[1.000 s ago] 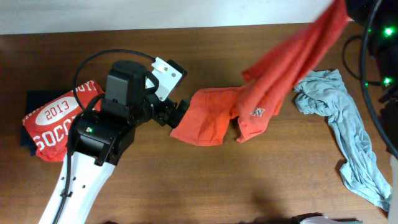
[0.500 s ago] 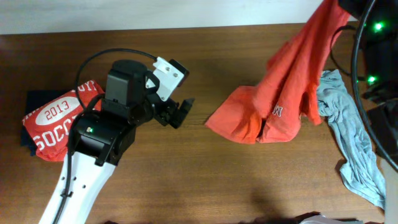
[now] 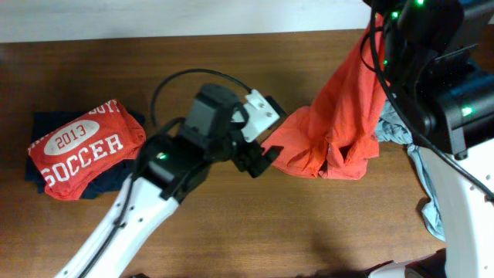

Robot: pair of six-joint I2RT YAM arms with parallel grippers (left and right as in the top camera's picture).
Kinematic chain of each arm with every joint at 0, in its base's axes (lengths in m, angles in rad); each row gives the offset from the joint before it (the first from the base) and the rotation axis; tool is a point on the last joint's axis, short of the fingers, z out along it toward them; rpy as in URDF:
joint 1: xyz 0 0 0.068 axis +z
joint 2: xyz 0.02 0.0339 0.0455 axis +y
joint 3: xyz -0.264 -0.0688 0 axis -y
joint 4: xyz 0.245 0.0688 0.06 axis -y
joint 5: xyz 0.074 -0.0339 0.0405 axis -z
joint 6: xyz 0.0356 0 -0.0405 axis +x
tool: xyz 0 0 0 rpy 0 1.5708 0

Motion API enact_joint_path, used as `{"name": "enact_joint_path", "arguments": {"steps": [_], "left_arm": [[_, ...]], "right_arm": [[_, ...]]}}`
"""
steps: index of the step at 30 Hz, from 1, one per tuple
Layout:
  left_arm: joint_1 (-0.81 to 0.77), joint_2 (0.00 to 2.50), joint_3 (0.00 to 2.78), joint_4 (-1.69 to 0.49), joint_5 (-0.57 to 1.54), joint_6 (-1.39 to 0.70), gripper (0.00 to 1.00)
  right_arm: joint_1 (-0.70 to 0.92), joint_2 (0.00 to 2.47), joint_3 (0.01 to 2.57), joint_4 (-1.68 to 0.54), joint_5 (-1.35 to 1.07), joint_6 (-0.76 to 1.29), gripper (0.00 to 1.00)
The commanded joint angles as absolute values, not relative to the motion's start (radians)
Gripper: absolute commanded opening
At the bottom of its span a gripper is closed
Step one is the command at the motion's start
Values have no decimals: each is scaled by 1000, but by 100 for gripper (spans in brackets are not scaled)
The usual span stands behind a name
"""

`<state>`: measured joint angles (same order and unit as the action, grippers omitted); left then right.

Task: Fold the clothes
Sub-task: 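Reach the left gripper to the hanging shirt and grasp its edge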

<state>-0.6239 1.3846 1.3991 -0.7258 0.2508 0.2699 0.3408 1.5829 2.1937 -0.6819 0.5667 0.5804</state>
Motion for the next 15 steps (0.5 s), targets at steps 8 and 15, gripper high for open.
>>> {"name": "enact_joint_path", "arguments": {"steps": [8,15], "left_arm": [[-681,1434,1419,-666,267,278,97],[-720,1467,1419,-636,266,278,97]], "right_arm": [[375,1554,2343,-458,482,585,4],[422,1568,2350,-418,429,645,4]]}}
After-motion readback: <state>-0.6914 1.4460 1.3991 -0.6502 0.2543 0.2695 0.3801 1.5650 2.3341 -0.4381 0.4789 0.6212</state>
